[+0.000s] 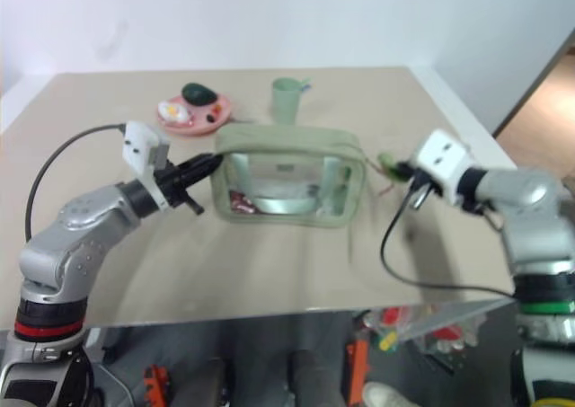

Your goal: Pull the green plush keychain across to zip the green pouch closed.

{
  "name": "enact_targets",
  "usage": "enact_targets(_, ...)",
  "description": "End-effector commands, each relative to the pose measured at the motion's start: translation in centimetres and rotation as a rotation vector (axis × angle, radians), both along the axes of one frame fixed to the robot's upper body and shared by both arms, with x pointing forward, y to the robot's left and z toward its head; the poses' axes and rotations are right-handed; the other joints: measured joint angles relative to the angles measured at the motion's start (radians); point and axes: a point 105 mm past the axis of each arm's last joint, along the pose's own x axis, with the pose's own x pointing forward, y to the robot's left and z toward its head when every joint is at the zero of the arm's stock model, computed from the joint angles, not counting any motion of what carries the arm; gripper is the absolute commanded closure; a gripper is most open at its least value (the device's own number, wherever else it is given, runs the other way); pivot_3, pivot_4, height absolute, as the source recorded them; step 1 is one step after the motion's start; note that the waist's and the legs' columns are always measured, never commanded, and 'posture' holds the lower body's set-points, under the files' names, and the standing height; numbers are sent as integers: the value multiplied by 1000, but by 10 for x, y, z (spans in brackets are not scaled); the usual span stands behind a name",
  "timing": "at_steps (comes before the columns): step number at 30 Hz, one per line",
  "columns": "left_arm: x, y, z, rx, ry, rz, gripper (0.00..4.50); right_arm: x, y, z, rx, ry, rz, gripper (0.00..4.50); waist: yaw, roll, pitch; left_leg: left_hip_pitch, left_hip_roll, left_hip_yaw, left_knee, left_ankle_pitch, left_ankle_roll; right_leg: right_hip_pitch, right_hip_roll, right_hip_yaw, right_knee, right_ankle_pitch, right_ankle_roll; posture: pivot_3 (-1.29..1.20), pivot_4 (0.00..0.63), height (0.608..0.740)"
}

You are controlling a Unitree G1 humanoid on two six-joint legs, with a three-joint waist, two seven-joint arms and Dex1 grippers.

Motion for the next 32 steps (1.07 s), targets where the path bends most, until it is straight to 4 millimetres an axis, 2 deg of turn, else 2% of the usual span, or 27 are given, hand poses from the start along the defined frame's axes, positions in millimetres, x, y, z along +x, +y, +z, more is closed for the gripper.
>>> enact_targets(1,-4,-4,18,2,-96,7,4500,-2,25,-15,-28,-24,35,4469,1,0,0,0,0,0,0,1,0,0,0,0,0,0,0,0,150,739)
enact_targets(5,-3,-5,19,0,-101,11,4500,1,33,-16,2,-41,39,4469,3,0,0,0,-1,0,1,2,0,0,0,1,0,0,-1,0,150,739)
enact_targets(10,-6,-6,9,12,-56,-7,4500,12,24,8,99,-101,11,4469,2,0,0,0,-2,2,2,2,1,1,0,3,-1,0,-1,0,150,739)
enact_targets(13,-7,0,13,-8,-48,-4,3473,9,14,24,165,-84,18,3517,6,0,0,0,-2,1,2,2,1,1,0,2,-1,0,-1,0,150,739)
enact_targets(19,-12,21,28,-39,-45,-22,1401,-16,-7,66,287,-68,85,1403,6,0,0,-1,-2,1,1,1,2,1,0,2,-1,0,1,0,150,739)
enact_targets(23,-15,37,39,-65,-46,-13,55,-23,-24,77,341,-60,29,39,4,0,0,0,-1,1,0,1,2,1,0,2,-1,0,1,0,150,739)
enact_targets(27,-16,57,41,-84,-48,55,55,-29,-33,80,434,-39,-27,39,5,0,0,0,-1,1,1,1,2,1,0,2,-1,-2,-2,0,150,739)
enact_targets(30,-13,77,17,9,-21,185,55,-37,-28,66,493,-2,-51,39,4,0,0,0,-1,1,1,1,2,1,0,2,-1,-2,-2,0,150,739)
enact_targets(32,-13,82,2,47,6,218,55,-40,-22,58,502,3,-56,39,4,0,0,0,-1,1,0,1,2,1,0,2,-1,-2,-2,0,150,739)
